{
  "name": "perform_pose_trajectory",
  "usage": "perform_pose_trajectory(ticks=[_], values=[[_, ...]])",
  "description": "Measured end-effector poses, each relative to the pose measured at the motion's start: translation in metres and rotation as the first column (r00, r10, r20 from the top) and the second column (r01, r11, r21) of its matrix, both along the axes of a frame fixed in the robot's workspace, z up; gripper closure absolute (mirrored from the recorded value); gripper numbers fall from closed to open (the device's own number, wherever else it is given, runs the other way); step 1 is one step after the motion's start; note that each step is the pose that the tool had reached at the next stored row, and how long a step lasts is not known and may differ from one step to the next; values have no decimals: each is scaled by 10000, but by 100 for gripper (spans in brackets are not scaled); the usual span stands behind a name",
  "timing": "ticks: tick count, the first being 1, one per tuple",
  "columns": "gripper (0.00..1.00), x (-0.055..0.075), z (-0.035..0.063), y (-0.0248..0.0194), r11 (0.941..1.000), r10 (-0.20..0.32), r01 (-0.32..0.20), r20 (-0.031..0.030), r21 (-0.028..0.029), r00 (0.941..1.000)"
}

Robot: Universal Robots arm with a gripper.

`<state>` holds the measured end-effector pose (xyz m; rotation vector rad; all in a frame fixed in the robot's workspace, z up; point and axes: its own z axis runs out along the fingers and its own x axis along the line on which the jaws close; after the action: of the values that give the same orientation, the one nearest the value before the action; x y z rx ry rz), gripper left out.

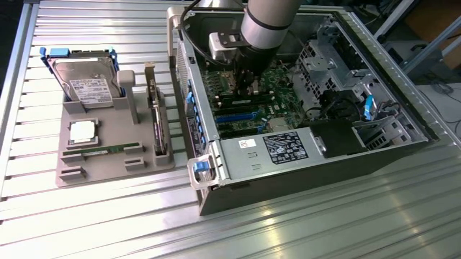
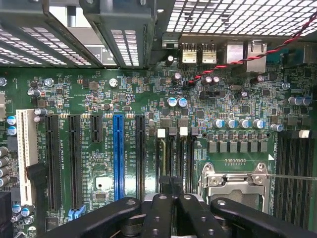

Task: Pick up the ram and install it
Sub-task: 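Press down the ram until it locks into place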

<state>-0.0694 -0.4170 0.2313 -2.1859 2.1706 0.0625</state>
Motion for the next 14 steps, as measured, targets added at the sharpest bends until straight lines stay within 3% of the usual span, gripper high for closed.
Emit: perform_pose_trajectory(ticks=[9,14], values=[[89,0,-12,-1,10000,0,0,0,0,10000],[89,5,321,-1,10000,0,0,1,2,10000]])
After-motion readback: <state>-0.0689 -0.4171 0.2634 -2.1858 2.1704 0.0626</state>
